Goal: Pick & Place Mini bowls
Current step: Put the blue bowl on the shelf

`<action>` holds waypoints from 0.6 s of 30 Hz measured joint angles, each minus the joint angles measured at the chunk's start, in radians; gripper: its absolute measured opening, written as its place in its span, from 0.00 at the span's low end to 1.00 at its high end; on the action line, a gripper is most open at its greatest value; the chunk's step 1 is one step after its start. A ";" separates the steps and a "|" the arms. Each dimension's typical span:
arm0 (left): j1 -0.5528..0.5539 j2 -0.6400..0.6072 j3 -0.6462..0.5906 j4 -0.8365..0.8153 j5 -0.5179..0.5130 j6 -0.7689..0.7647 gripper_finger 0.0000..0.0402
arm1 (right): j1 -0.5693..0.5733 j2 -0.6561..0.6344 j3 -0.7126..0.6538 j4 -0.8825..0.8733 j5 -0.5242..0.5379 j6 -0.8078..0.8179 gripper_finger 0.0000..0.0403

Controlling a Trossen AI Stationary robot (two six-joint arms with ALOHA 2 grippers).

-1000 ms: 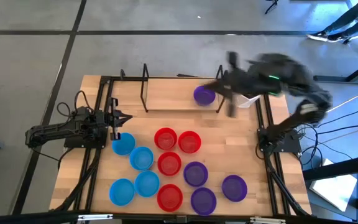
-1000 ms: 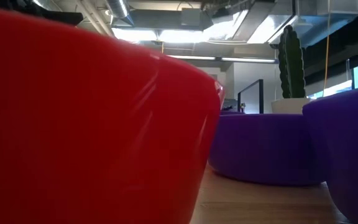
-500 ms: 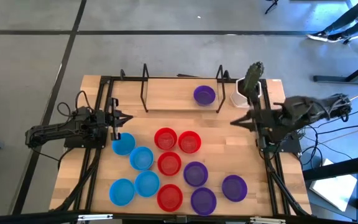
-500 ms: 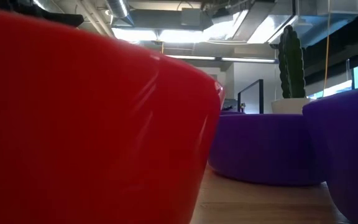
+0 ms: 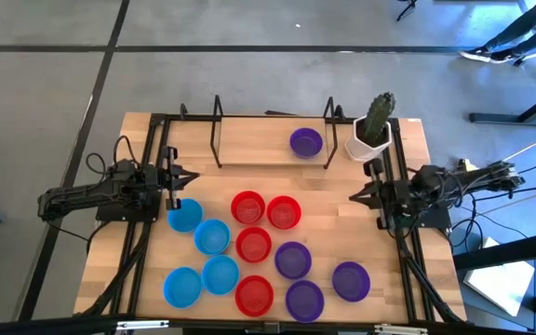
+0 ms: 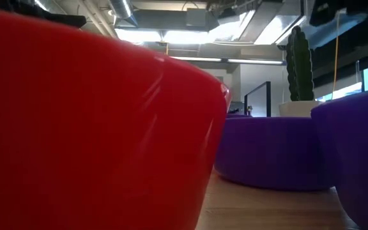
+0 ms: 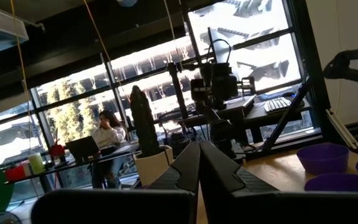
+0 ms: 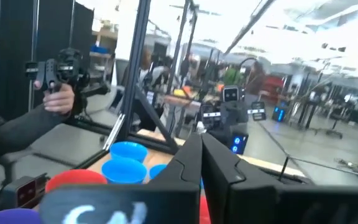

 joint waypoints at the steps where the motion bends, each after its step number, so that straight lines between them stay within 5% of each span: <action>1: 0.000 0.000 0.000 0.000 0.000 0.000 0.02 | -0.003 -0.008 -0.030 0.038 -0.008 0.002 0.01; 18: 0.000 0.000 0.000 0.000 0.000 0.000 0.01 | -0.010 -0.031 -0.220 0.226 -0.019 0.028 0.01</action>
